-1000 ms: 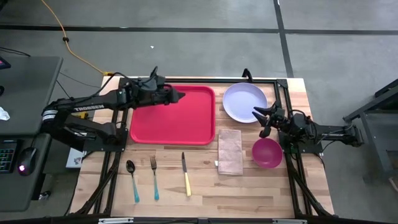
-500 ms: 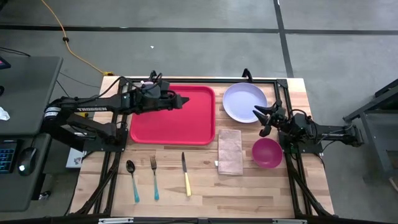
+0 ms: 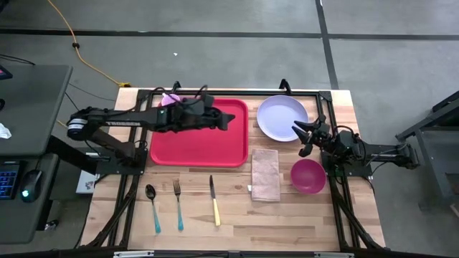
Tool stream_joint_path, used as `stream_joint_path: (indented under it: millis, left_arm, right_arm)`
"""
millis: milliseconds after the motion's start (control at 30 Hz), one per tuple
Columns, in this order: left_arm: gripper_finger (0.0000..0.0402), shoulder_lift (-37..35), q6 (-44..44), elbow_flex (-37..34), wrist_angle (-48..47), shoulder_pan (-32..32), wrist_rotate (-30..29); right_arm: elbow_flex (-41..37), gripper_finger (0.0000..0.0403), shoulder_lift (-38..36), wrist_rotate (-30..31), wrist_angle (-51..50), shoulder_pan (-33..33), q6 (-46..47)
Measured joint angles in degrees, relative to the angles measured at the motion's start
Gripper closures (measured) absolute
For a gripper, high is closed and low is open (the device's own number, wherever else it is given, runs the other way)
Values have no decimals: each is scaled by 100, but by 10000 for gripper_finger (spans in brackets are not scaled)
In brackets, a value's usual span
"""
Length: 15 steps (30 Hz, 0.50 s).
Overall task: Set up tray
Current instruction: Put the violet plate below the pink mug on the red tray
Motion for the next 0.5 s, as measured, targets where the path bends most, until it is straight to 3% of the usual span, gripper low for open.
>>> stream_joint_path:
  millis: [333, 500]
  left_arm:
    - [337, 1033, 318, 1275, -897, 2, 188]
    - [337, 1168, 320, 1428, -1148, 2, 221]
  right_arm:
    - [0, 308, -2, 558, 25, -2, -17]
    - [0, 309, -1, 989, 255, -2, 223]
